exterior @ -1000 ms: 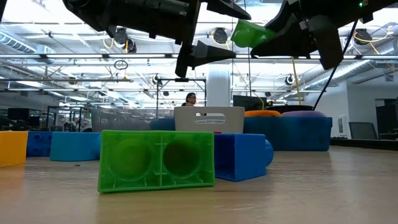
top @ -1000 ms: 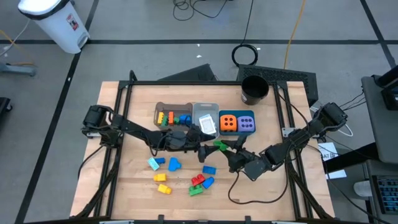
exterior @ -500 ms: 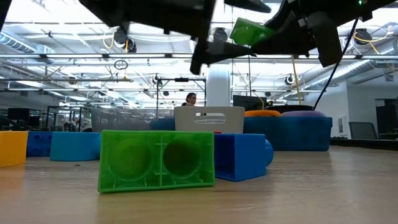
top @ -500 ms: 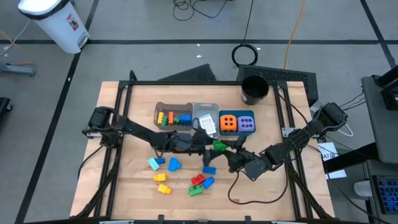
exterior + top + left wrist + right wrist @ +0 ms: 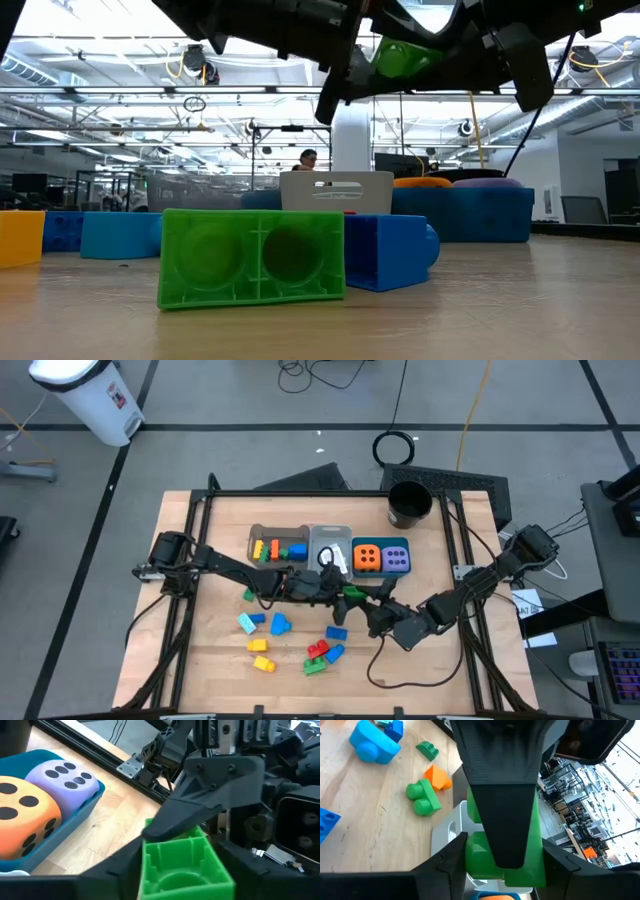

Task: Pick & Place Toys
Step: Put the green game piece into the black bin

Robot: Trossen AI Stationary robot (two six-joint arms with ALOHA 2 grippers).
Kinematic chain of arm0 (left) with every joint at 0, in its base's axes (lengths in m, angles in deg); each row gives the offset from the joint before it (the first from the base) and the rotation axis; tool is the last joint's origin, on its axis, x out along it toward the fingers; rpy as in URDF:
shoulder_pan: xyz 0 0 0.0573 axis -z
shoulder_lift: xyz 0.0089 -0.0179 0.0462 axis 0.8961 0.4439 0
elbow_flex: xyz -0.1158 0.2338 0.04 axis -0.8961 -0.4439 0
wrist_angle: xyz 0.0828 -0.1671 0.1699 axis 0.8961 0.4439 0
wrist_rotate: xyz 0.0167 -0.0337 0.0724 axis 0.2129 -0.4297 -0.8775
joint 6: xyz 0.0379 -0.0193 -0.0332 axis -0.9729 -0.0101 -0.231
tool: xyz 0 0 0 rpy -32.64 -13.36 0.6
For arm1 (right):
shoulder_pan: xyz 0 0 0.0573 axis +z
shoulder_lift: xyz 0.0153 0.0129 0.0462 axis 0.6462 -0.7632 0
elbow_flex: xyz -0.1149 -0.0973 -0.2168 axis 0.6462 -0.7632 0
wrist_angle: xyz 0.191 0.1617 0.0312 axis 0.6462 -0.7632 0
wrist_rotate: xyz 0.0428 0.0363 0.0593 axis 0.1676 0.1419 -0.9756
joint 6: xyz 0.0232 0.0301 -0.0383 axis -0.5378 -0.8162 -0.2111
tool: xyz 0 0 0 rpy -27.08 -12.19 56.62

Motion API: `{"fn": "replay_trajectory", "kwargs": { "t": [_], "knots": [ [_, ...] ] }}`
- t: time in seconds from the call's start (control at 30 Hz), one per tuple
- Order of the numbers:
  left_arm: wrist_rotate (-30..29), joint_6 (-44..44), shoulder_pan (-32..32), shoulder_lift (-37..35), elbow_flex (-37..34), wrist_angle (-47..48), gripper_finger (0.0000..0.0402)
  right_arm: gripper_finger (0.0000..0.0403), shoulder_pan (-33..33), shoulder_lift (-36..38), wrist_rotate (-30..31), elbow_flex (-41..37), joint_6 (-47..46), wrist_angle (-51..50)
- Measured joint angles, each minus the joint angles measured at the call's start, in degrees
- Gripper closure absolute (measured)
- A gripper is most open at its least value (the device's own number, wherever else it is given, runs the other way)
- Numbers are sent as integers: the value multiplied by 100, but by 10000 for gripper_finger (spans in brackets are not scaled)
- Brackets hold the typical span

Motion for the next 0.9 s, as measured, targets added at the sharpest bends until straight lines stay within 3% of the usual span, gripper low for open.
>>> {"fn": "replay_trajectory", "kwargs": {
  "t": [0.13, 0.5, 0.63, 0.9],
  "knots": [
    [-16, -4, -18, -2, 0, 64, 256, 235, 0, 0, -21, 0, -2, 1],
    [-50, -380, -59, -358, -152, 200, 259, 122, 104, 141, -101, 14, -1200, -149],
    [-615, -416, -92, -799, -621, 181, 259, 109, 254, 359, -130, -7, -1263, -329],
    [-1651, -137, -184, -2174, -2337, -115, 259, 119, 404, 709, 11, -7, -1550, -619]
  ]
}}
